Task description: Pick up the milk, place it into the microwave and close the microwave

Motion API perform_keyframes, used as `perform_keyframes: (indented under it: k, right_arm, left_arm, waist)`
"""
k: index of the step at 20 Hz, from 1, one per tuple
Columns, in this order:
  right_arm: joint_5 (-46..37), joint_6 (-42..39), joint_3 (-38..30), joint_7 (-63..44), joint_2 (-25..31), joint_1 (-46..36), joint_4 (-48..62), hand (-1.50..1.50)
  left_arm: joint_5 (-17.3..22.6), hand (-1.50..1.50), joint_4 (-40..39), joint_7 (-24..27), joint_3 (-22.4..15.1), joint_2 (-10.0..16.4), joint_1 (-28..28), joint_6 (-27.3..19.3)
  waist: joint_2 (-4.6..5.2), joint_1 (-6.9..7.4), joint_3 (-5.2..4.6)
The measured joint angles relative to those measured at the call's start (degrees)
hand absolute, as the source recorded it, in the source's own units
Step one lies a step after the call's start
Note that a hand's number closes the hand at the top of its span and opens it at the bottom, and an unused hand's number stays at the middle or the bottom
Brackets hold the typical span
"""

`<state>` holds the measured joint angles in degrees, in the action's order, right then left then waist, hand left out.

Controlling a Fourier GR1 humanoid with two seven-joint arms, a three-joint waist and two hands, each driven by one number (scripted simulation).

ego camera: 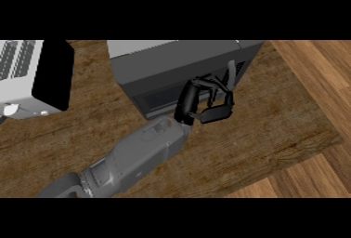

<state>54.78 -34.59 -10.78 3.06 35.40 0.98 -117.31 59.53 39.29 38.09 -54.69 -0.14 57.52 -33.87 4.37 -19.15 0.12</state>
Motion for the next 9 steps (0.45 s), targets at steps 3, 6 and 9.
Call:
perform_keyframes:
  k: [3, 6, 9]
  right_arm:
    - [0.71, 0.32, -0.65, -0.24, 0.48, 0.25, -0.61, -1.50]
    - [1.25, 0.70, -1.35, -0.53, 0.74, 1.19, -0.93, -1.50]
    - [1.82, 0.92, -2.03, -0.85, 1.12, 2.12, -1.58, -1.50]
  left_arm:
    - [1.37, 1.50, 0.48, -0.99, -0.65, -0.01, 0.20, 0.23]
    - [2.46, -1.50, 0.71, -0.82, -1.03, 0.00, -0.11, 0.97]
    - [3.46, -1.50, 0.72, -0.66, -1.53, 0.02, -0.48, 1.65]
  waist:
    - [-0.09, 0.91, -0.12]
    - [-0.24, 1.71, -0.18]
    - [-0.43, 2.24, -0.22]
